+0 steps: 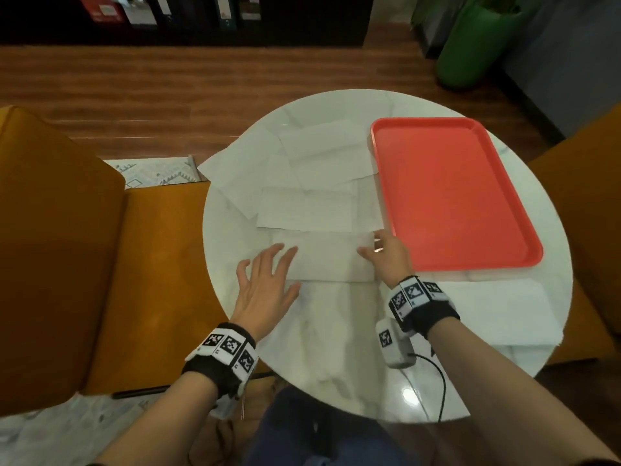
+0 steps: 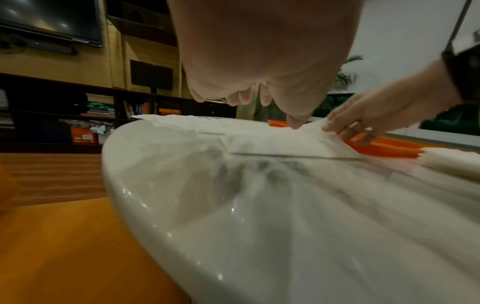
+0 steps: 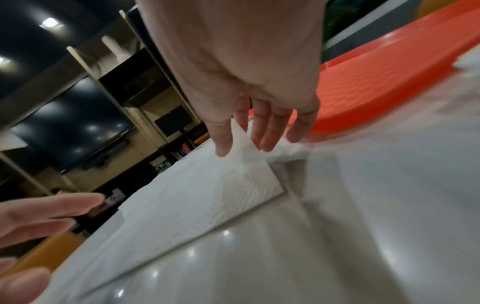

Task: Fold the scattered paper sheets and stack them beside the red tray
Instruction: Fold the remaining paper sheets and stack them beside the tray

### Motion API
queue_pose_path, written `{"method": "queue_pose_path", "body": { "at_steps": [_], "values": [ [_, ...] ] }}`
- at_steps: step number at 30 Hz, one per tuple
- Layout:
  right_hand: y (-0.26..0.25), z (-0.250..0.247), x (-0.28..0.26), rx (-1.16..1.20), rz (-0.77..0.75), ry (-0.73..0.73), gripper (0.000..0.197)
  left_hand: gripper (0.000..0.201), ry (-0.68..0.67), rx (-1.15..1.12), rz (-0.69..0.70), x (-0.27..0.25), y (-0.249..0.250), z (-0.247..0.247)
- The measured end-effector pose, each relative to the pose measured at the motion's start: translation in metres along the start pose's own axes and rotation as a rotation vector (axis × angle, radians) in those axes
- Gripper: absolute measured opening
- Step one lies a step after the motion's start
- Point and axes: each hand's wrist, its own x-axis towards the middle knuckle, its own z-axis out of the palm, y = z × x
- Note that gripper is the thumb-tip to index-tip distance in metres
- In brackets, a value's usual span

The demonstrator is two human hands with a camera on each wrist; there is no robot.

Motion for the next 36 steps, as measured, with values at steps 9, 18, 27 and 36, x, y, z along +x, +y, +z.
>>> {"method": "queue_pose_path", "body": {
  "at_steps": [9,18,27,36],
  "values": [
    [-0.006,0.054,-0.055,-0.426,-0.484,-0.239,0.042,0.073,-0.327,0.127,-0.002,-0.021,-0.002,0.032],
    [0.045,0.049,-0.067,-0.585,-0.407,-0.421,0.051,0.077,-0.35,0.176,-0.007,-0.03,-0.01,0.044],
    [0.067,0.024,-0.06,-0.613,-0.385,-0.06,0.037,0.074,-0.275,0.148,0.006,-0.029,-0.007,0.04],
    [0.06,0.026,-0.055,-0.522,-0.411,0.042,0.002,0.075,-0.186,0.144,0.054,0.007,0.025,0.034]
  ]
}}
